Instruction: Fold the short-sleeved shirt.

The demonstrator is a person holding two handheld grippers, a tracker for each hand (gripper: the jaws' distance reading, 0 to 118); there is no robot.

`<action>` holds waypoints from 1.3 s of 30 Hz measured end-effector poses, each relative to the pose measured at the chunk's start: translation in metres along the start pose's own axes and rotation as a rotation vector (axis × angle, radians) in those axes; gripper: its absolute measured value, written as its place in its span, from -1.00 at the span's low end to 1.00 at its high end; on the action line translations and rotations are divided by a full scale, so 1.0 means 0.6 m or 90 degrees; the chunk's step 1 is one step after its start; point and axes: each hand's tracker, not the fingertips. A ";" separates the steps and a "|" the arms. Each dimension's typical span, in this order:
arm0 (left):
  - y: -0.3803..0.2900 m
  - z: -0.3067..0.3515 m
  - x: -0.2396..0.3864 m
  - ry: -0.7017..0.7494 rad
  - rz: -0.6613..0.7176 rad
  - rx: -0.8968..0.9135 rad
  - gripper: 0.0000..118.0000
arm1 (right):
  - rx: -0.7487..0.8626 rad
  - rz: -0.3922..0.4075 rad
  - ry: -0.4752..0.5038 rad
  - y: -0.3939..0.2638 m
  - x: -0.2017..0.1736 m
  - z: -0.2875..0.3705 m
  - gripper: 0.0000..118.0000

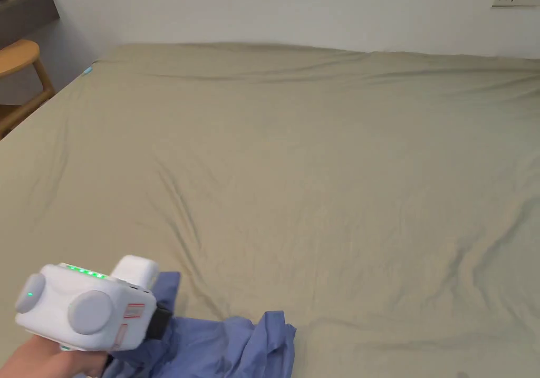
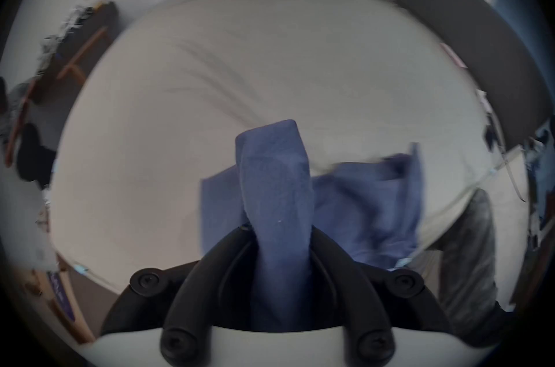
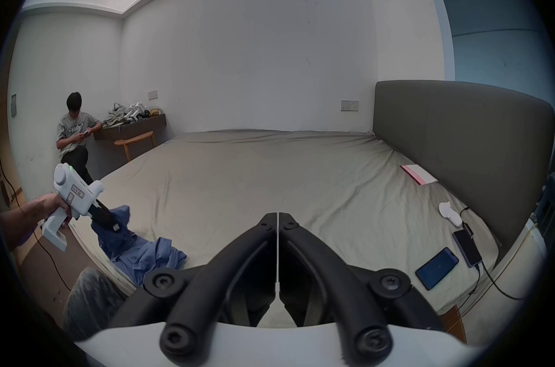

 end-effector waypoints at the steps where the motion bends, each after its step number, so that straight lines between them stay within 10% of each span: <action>1: 0.001 -0.007 0.022 -0.025 -0.012 0.001 -0.75 | -0.002 0.004 0.001 0.002 -0.003 0.002 -0.97; 14: -0.021 -0.115 0.144 -0.045 -0.046 -0.009 -0.60 | -0.028 -0.024 -0.025 -0.025 0.042 0.005 -0.97; 18: -0.029 -0.107 0.143 -0.179 0.033 0.019 0.59 | -0.031 -0.036 -0.014 -0.034 0.041 0.003 -0.97; 20: -0.030 -0.090 0.151 -0.203 0.027 0.032 0.80 | -0.033 -0.036 -0.010 -0.036 0.038 0.000 -0.97; 27: -0.027 0.049 0.101 0.035 0.013 0.309 0.73 | -0.024 -0.017 -0.009 -0.037 0.039 0.007 -0.97; 29: -0.018 0.031 0.068 0.084 0.081 0.272 0.11 | -0.024 -0.035 -0.004 -0.039 0.042 0.004 -0.97; 30: -0.022 0.016 0.059 0.074 0.089 0.256 -0.62 | -0.025 -0.045 -0.002 -0.040 0.043 0.002 -0.97; 31: -0.027 -0.003 0.062 0.082 0.077 0.240 -0.74 | -0.027 -0.056 0.000 -0.042 0.042 0.001 -0.97; 39: -0.097 -0.132 0.210 0.041 -0.031 0.173 -0.74 | -0.036 -0.053 0.011 -0.039 0.019 -0.003 -0.97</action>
